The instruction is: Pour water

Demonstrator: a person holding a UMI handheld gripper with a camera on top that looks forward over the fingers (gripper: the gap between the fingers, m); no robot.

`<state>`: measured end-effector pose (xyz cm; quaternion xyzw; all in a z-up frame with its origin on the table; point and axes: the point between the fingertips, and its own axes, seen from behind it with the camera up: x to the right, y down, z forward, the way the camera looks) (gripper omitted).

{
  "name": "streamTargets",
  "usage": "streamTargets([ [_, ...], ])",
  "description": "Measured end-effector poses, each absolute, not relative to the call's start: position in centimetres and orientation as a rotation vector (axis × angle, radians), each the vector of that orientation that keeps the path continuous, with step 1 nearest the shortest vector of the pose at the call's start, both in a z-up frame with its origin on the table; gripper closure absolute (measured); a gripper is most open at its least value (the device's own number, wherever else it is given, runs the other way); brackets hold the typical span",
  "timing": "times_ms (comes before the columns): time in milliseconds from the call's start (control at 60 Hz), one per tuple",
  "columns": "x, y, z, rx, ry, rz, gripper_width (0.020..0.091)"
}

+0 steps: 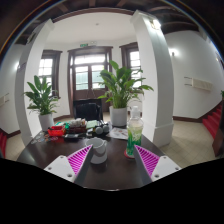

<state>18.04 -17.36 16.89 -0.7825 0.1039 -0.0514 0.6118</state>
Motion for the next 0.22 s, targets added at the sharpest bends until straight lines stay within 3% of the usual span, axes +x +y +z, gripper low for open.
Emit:
streamTargets([
  [217, 16.4, -17.7, 15.4, -1.848, 0.215, -0.122, 0.0287],
])
